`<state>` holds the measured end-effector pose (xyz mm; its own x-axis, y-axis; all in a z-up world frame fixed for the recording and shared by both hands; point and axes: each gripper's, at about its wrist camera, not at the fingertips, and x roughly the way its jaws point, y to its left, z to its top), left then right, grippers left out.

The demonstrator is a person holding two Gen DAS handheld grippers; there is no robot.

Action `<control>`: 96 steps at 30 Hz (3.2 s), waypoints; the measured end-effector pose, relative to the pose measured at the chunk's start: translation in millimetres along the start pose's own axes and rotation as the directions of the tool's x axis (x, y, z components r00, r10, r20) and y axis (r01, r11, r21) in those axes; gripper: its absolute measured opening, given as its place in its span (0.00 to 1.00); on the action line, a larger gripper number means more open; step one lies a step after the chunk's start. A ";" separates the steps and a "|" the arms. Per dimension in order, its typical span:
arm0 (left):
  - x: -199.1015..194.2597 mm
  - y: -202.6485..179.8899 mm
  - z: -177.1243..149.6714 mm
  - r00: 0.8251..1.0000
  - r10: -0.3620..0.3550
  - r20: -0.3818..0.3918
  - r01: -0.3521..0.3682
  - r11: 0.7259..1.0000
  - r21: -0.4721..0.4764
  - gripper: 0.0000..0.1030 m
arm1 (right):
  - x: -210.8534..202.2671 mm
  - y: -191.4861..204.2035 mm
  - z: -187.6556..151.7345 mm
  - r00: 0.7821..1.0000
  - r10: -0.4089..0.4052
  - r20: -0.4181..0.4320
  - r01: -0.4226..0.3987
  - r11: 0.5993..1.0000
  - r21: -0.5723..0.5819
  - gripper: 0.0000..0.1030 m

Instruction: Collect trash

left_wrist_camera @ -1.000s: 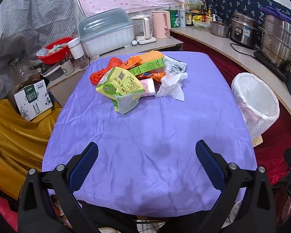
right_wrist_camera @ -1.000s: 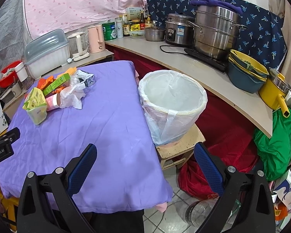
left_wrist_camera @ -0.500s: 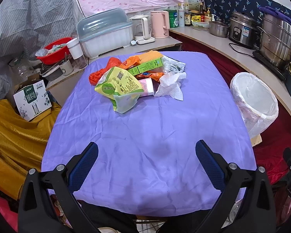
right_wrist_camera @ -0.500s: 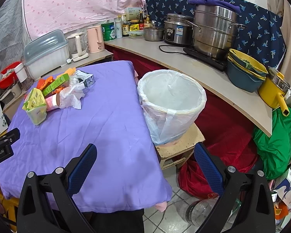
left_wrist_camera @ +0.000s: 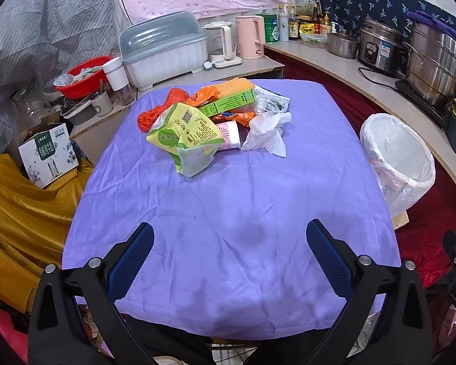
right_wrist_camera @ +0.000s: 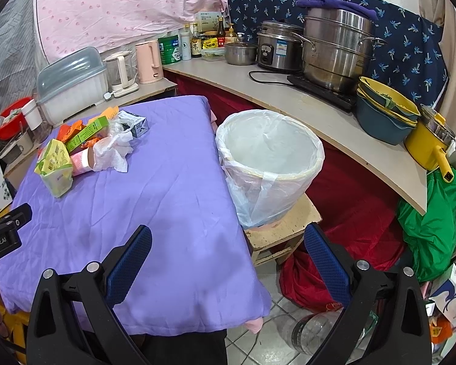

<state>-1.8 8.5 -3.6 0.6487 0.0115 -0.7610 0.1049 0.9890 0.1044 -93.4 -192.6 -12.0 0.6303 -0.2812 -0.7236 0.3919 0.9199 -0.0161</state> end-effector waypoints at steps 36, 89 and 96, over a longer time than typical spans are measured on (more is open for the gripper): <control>114.2 112.7 55.8 0.995 -0.017 -0.095 -0.003 0.976 -0.216 0.93 | 101.8 140.2 76.5 0.978 0.207 0.006 -0.206 0.977 -0.061 0.89; 68.4 13.9 94.6 0.927 -0.374 0.000 0.374 0.927 0.030 0.05 | 98.0 49.0 112.5 0.966 0.220 0.133 -0.241 0.954 0.178 0.04; 64.2 -89.9 113.9 0.859 -0.511 -0.035 0.509 0.844 0.167 0.05 | 112.5 -37.5 114.8 0.982 0.128 0.141 -0.165 0.943 0.291 0.04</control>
<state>116.3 -96.5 11.1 0.4774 -0.4903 -0.7292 0.5444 0.8164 -0.1925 39.7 -290.1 -13.6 0.7637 -0.1967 -0.6149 0.4601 0.8340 0.3047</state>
